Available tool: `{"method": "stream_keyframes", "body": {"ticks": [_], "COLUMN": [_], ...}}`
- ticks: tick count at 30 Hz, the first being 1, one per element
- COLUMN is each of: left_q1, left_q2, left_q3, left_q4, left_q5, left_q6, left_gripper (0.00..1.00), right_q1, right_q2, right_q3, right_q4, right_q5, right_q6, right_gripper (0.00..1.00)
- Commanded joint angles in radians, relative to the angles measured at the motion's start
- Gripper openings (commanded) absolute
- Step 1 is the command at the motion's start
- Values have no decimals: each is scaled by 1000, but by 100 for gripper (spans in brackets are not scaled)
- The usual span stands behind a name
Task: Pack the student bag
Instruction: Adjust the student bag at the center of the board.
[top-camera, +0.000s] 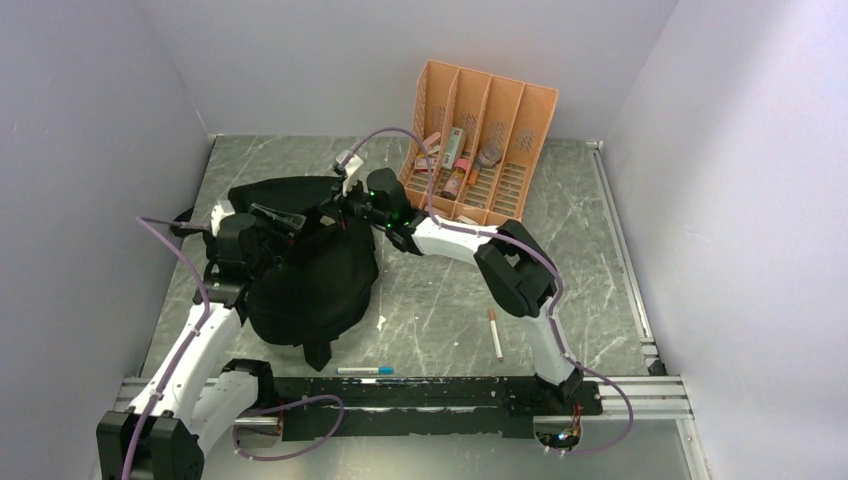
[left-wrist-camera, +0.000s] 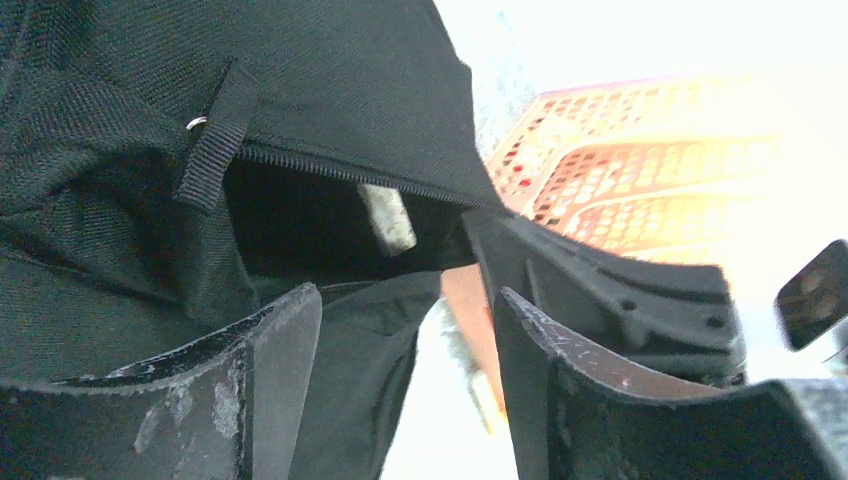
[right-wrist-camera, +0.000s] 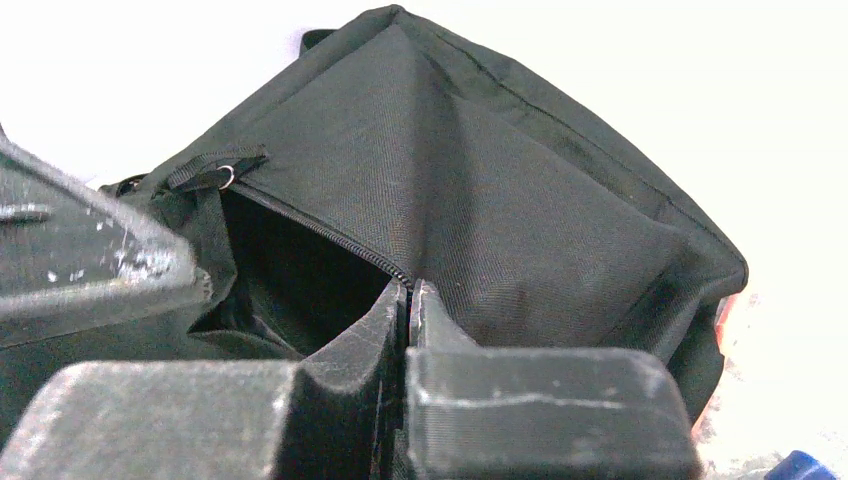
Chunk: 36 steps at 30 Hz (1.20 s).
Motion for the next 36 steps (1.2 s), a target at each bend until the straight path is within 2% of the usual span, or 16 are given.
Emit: {"method": "stream_keyframes", "body": {"ticks": [1, 8, 13, 15, 21, 28, 32, 34, 36], "left_q1": [-5, -5, -5, -3, -1, 44, 62, 71, 74], "left_q2": [-2, 67, 115, 133, 191, 201, 186, 185, 180], "left_q3": [-16, -106, -116, -108, -42, -15, 0, 6, 7], "left_q4": [114, 332, 393, 422, 428, 411, 405, 395, 390], "left_q5": [-91, -138, -163, -171, -188, -168, -160, -150, -145], "left_q6": [-206, -323, -346, -348, -329, -306, -271, -257, -238], "left_gripper": [69, 70, 69, 65, 54, 35, 17, 6, 5], "right_q1": [6, 29, 38, 43, 68, 99, 113, 114, 113], "right_q2": [-74, -75, -81, -82, -87, -109, -111, -120, -148], "right_q3": [-7, -12, -11, -12, -39, -80, -98, -110, -131], "right_q4": [64, 61, 44, 33, 3, -29, -42, -46, -55], "right_q5": [49, 55, 54, 54, 65, 115, 140, 137, 133], "right_q6": [-1, -7, -25, -39, -107, -220, -272, -270, -269], "right_gripper": [0, 0, 0, 0, 0, 0, 2, 10, 25]}}
